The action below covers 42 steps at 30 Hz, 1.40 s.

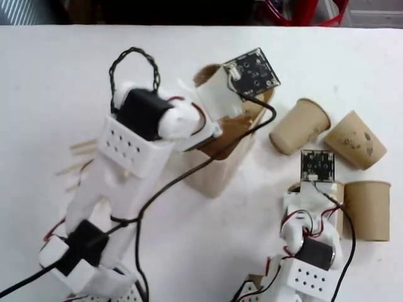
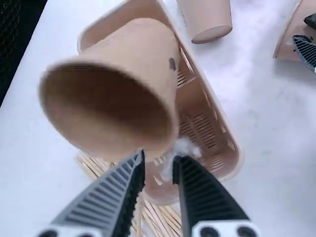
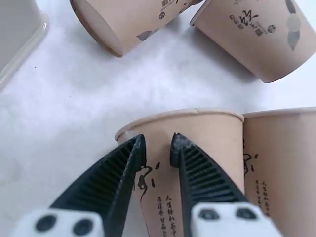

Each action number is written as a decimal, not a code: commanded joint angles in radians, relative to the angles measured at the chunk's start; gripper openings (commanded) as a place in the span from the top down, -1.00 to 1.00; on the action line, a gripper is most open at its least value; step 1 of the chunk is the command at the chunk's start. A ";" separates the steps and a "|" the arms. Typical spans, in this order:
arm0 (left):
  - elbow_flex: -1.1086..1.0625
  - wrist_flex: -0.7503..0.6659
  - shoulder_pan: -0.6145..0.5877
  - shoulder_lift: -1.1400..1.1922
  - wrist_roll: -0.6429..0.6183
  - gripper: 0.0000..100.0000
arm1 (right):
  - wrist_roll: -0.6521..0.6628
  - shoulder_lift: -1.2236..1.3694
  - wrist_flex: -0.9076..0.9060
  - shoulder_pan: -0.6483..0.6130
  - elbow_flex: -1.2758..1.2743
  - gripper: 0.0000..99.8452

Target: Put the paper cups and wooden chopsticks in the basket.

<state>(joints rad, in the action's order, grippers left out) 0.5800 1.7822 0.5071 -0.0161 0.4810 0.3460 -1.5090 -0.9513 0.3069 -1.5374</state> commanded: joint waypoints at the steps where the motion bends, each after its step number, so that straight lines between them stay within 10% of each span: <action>1: 0.011 0.000 0.004 -0.047 0.009 0.77 | -0.008 0.001 0.002 0.002 -0.011 0.81; 13: 0.166 -0.063 -0.018 -0.047 -0.146 0.77 | 0.018 0.001 0.001 0.008 -0.006 0.81; 19: 0.081 -0.068 -0.185 -0.045 -0.422 0.76 | 0.097 0.002 -0.076 0.010 0.094 0.81; 27: -0.147 -0.094 -0.389 -0.048 -0.450 0.76 | 0.132 0.076 -0.325 0.012 0.595 0.67; 42: -0.730 -0.526 -0.467 -0.048 -0.448 0.76 | 0.589 1.316 -0.736 0.231 1.728 0.66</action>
<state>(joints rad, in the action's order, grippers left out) -0.1197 1.3280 0.0468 -0.0192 0.0422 0.8876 -0.4258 -1.5927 0.5140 -0.0552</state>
